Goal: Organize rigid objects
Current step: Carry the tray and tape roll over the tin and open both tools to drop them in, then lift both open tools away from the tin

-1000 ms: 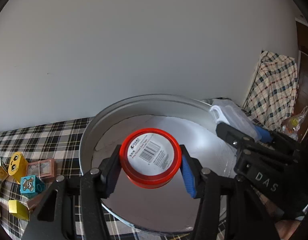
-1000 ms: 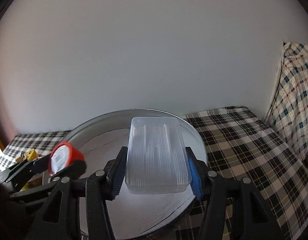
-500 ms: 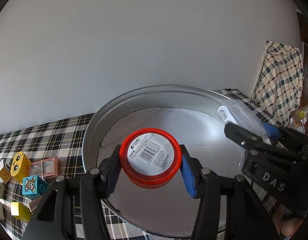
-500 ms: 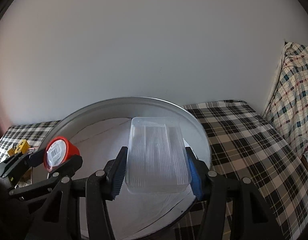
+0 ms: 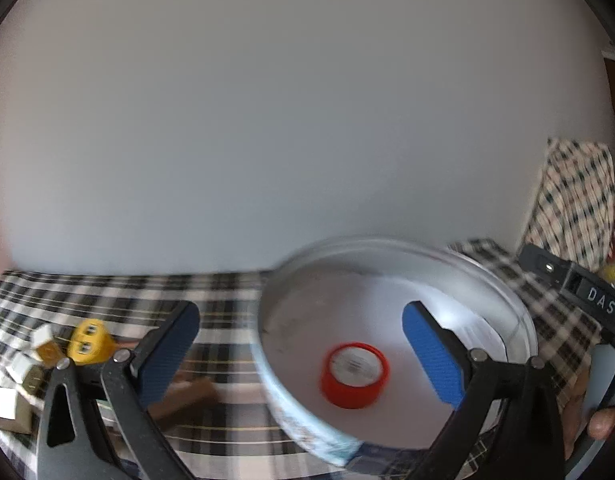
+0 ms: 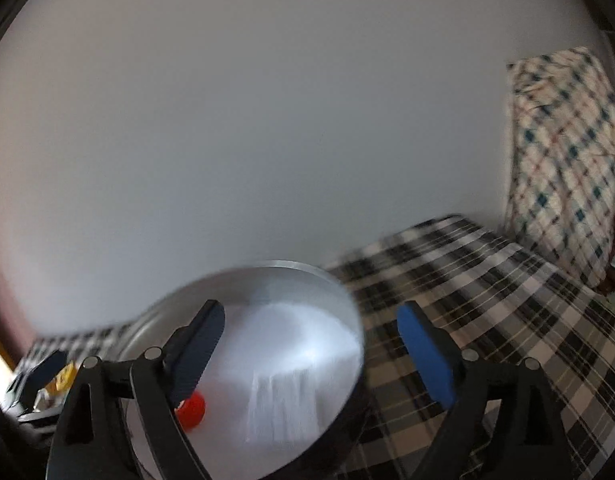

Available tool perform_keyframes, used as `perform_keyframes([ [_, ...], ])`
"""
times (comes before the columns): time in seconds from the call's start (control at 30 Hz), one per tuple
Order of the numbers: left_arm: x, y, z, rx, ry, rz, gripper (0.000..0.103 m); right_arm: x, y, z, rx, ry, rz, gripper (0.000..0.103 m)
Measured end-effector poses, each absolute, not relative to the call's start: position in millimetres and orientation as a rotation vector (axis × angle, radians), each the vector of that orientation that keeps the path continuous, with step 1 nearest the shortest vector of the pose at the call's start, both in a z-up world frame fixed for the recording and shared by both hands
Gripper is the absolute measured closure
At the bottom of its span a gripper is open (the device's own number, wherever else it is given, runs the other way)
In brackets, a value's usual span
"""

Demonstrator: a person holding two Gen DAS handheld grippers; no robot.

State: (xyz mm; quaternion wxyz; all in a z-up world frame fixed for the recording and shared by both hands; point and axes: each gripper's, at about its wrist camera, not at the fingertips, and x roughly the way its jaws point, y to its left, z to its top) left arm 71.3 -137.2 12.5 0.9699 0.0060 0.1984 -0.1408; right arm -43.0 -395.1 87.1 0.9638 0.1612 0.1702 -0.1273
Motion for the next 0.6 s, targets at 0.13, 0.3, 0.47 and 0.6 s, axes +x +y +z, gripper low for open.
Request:
perform_keyframes([
  [0.13,62,-104,14,0.02,0.375,-0.218,0.001,-44,-405,88,0.377,0.338,-0.298,0.013],
  [0.3,58,-56,7,0.024,0.391,-0.132,0.001,-48,-413,85,0.406,0.322,-0.321,0.013],
  [0.47,59,-20,-1,-0.019,0.406,-0.072,0.001,-60,-410,88,0.389,0.265,-0.368,0.013],
  [0.6,60,-13,-6,0.003,0.4,-0.04,0.001,-61,-407,84,0.37,0.263,-0.409,0.013],
])
